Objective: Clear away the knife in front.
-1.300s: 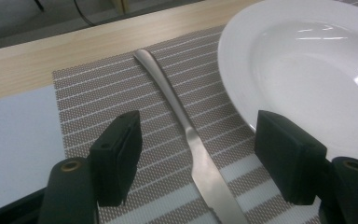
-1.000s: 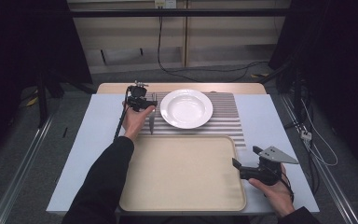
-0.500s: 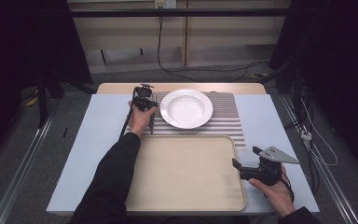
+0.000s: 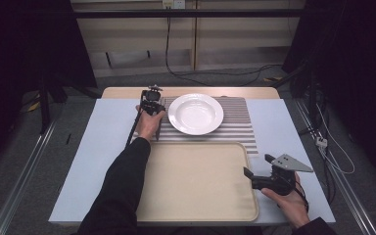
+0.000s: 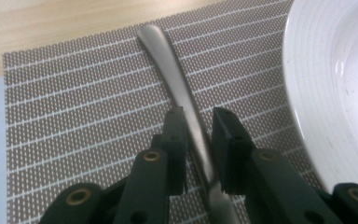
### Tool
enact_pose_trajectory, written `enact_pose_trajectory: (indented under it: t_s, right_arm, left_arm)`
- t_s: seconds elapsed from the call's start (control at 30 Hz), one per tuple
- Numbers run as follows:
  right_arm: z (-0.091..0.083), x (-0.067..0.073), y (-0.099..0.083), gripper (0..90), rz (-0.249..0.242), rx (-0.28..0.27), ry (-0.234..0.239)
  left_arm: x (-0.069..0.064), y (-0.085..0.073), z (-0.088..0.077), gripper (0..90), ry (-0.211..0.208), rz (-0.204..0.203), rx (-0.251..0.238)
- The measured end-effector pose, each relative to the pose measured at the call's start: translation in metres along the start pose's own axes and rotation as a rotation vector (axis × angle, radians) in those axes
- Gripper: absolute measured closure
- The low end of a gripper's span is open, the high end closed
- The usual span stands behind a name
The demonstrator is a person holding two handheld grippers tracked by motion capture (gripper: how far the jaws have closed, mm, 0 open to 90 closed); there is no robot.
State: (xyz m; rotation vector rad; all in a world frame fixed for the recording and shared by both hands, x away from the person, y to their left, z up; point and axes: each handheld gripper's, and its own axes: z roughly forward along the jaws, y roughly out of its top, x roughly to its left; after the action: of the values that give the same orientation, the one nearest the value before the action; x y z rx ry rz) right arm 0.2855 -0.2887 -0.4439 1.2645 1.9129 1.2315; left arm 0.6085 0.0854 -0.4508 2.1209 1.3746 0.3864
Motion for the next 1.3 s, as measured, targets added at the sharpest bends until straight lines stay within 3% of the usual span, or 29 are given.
enact_pose_trajectory:
  t_s: [0.17,0.33,0.5,0.77,0.8,1.3]
  right_arm:
    - [-0.0004,0.0007,-0.0006,7.9,-0.001,0.004,0.005]
    - [0.0,0.0006,-0.0005,7.9,-0.001,0.005,0.006]
    - [0.0005,0.0006,-0.0006,7.9,-0.003,0.007,0.006]
    - [0.0008,0.0009,-0.0005,7.9,-0.003,0.007,0.009]
    - [0.0009,0.0007,-0.0005,7.9,-0.003,0.008,0.009]
    - [0.0016,0.0005,-0.0003,7.8,-0.003,0.011,0.01]
  left_arm:
    - [-0.0005,0.002,-0.0008,79.7,0.004,0.03,0.026]
    - [0.0001,0.0024,-0.0006,79.5,-0.002,0.014,0.029]
    - [-0.0002,0.0025,-0.0008,79.4,0.001,0.049,0.033]
    - [0.002,0.0051,-0.001,79.9,-0.018,0.042,0.053]
    - [0.0016,0.005,-0.001,80.0,-0.014,0.059,0.051]
    - [-0.0018,0.0044,-0.0043,80.0,-0.006,0.085,0.069]
